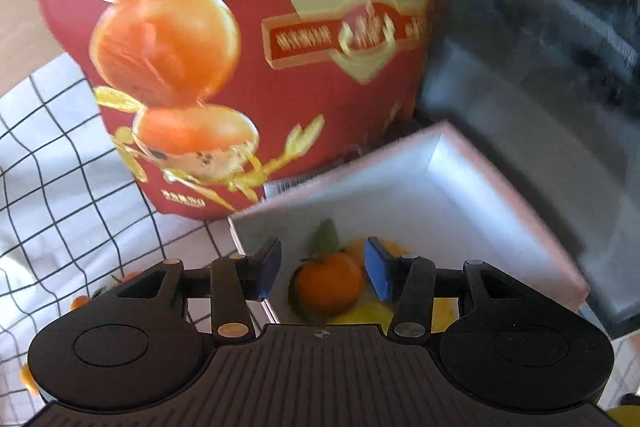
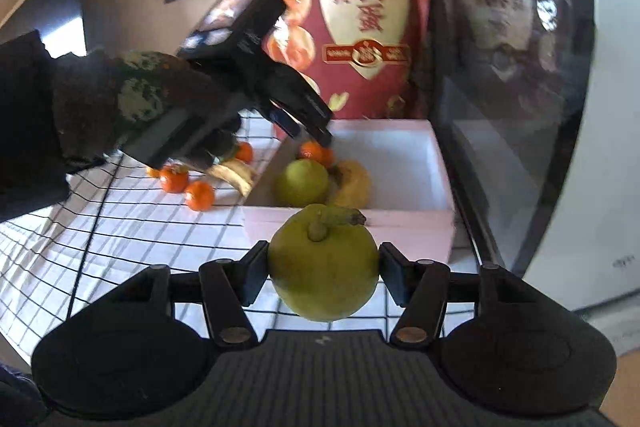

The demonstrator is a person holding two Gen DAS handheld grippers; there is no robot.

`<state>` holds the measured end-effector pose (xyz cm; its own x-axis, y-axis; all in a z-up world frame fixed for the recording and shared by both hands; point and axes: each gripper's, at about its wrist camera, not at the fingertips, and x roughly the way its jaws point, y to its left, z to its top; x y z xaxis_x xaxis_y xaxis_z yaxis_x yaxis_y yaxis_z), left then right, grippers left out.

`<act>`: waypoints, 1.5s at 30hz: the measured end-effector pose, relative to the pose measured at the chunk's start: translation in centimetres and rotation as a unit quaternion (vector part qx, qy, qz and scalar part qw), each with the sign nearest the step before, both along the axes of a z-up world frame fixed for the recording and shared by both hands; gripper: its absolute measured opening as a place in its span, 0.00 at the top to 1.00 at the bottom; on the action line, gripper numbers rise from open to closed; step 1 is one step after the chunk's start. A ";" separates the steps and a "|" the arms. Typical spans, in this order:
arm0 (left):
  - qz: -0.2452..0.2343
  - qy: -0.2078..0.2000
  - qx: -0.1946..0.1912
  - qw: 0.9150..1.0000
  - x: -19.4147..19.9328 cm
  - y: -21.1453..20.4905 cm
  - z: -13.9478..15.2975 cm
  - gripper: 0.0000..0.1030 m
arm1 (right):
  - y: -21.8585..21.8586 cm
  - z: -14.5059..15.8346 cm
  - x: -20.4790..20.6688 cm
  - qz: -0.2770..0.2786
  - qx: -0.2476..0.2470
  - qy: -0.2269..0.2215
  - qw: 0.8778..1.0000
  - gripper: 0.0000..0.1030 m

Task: Organize fruits
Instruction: 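Lower the mandarin into the box and open the left gripper while the right holds the pear, then lower the green pear into the box and open the right gripper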

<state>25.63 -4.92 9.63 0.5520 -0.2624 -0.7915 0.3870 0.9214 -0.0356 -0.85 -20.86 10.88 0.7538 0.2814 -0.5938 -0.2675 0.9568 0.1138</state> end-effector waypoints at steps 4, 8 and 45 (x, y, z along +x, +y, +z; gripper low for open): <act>0.021 -0.030 -0.071 0.997 -2.0 3.6 2.7 0.50 | -0.2 -0.1 0.9 -0.005 0.008 0.006 1.000 0.43; 0.039 -0.049 -0.116 0.991 -6.4 7.0 3.3 0.50 | 0.3 1.0 2.1 0.008 0.011 -0.012 1.000 0.43; 0.154 0.040 -0.173 0.972 -21.6 17.2 -4.9 0.51 | 1.7 -3.1 18.1 -0.050 -0.063 0.195 0.977 0.43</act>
